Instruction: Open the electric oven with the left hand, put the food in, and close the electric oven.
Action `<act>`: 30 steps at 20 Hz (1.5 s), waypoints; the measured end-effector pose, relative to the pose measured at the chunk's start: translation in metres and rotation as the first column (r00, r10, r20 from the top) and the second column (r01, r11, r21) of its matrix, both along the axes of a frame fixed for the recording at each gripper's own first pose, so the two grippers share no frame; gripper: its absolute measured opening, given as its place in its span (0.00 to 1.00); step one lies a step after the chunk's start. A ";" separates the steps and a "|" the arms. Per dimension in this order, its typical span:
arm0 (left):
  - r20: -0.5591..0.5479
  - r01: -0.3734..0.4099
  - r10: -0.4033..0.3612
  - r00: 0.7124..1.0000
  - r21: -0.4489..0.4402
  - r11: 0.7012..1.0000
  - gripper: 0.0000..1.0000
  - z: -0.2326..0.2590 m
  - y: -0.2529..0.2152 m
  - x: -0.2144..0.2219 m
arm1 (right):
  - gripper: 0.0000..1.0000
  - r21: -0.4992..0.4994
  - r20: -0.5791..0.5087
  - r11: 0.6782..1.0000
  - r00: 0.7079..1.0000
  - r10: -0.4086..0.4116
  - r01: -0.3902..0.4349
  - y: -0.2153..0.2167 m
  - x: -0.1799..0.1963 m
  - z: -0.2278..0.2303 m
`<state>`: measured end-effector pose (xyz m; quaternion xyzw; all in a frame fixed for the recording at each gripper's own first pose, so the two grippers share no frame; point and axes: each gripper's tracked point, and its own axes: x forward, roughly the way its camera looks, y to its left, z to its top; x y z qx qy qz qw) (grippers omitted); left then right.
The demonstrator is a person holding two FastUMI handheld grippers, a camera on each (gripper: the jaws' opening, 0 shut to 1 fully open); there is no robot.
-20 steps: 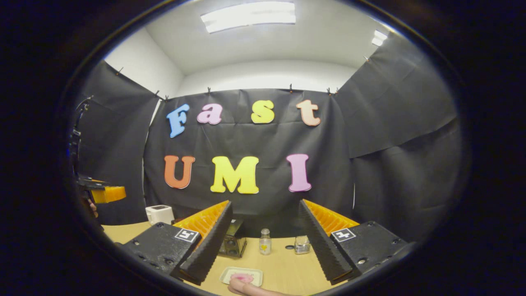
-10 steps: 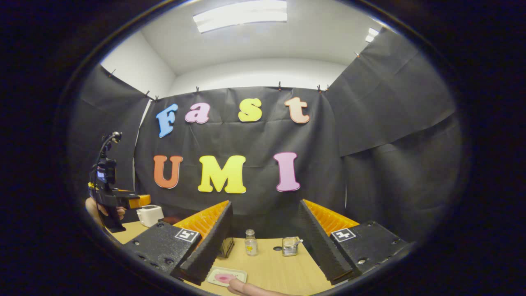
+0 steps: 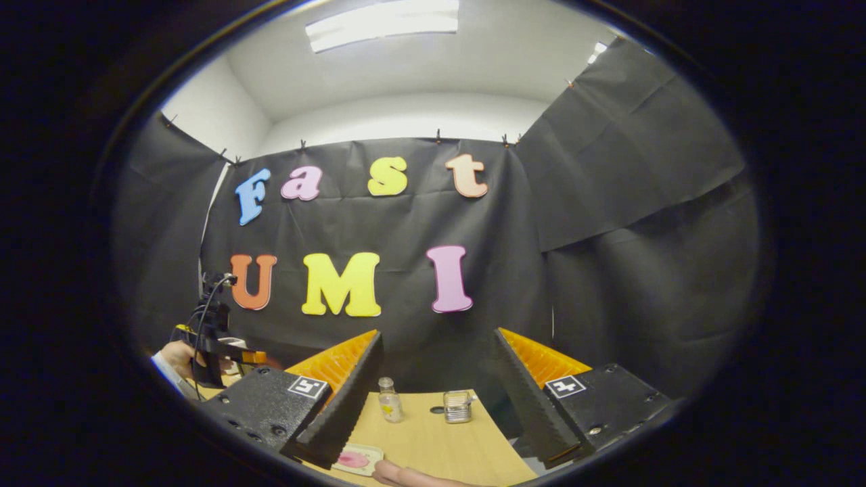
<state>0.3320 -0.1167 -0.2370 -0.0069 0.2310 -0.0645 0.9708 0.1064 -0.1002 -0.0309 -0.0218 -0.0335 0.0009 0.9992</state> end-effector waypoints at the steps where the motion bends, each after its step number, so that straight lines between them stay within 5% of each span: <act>1: -0.016 0.016 -0.016 1.000 0.001 1.000 0.95 -0.007 -0.005 0.007 | 0.99 -0.001 -0.008 1.000 1.000 -0.009 0.009 -0.004 0.003 -0.003; 7: -0.128 0.001 0.003 0.992 0.032 0.999 0.95 -0.051 -0.003 0.025 | 0.99 -0.008 -0.024 1.000 0.999 -0.030 0.029 -0.015 0.007 -0.010; 15: -0.138 0.029 -0.021 0.990 0.058 0.998 0.95 -0.067 -0.002 0.032 | 0.99 -0.016 -0.020 0.999 0.999 -0.043 0.043 -0.019 -0.002 -0.006; 30: -0.060 0.061 -0.057 0.997 0.063 0.996 0.95 -0.077 0.007 -0.037 | 1.00 -0.013 -0.055 1.000 0.998 -0.025 0.024 -0.004 -0.011 -0.013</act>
